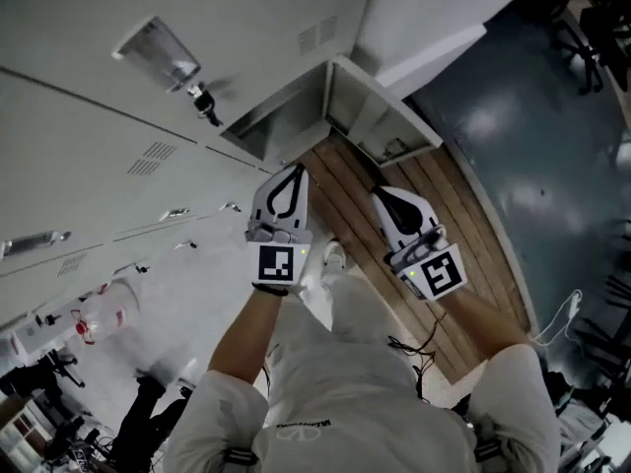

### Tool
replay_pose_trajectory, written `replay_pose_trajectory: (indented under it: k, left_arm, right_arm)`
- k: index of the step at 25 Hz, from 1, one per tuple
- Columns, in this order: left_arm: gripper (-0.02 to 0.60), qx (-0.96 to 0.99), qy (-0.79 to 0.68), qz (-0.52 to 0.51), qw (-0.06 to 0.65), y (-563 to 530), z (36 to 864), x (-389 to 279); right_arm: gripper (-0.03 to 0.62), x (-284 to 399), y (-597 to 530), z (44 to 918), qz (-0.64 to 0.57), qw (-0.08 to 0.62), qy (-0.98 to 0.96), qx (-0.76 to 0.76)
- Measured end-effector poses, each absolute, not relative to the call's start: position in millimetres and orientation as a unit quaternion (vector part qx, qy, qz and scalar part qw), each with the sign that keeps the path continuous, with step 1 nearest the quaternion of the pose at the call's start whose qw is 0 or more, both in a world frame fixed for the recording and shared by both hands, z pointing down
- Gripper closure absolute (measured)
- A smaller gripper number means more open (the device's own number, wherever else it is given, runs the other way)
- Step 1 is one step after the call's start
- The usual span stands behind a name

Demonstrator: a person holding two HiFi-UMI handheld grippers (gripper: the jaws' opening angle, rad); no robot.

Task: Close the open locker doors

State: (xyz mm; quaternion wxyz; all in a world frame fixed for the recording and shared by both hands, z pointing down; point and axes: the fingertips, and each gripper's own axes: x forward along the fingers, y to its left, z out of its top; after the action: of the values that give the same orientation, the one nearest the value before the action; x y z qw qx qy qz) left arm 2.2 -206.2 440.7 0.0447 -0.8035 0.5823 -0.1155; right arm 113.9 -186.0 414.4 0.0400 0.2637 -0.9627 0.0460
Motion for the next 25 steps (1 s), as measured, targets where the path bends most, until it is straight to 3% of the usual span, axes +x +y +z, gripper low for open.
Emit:
replay_pose_trajectory:
  k: [3, 7, 10, 25]
  left_arm:
    - [0.577, -0.834, 0.54, -0.115, -0.011, -209.0, 514.5, 70.3]
    - [0.576, -0.857, 0.503, -0.111, -0.027, -225.5, 581.5, 143.2]
    - [0.517, -0.867, 0.487, -0.105, -0.032, -242.8, 608.4, 184.1]
    - [0.503, -0.835, 0.537, -0.115, 0.039, -307.6, 608.5, 229.1]
  right_arm:
    - [0.583, 159.1, -191.5, 460.7, 0.054, 0.044, -0.948, 0.31]
    - [0.582, 203.5, -205.9, 513.6, 0.071, 0.035, -0.923, 0.376]
    - [0.579, 225.2, -212.5, 537.4, 0.079, 0.024, -0.911, 0.404]
    - [0.579, 264.7, -209.8, 593.1, 0.101, 0.017, -0.894, 0.436]
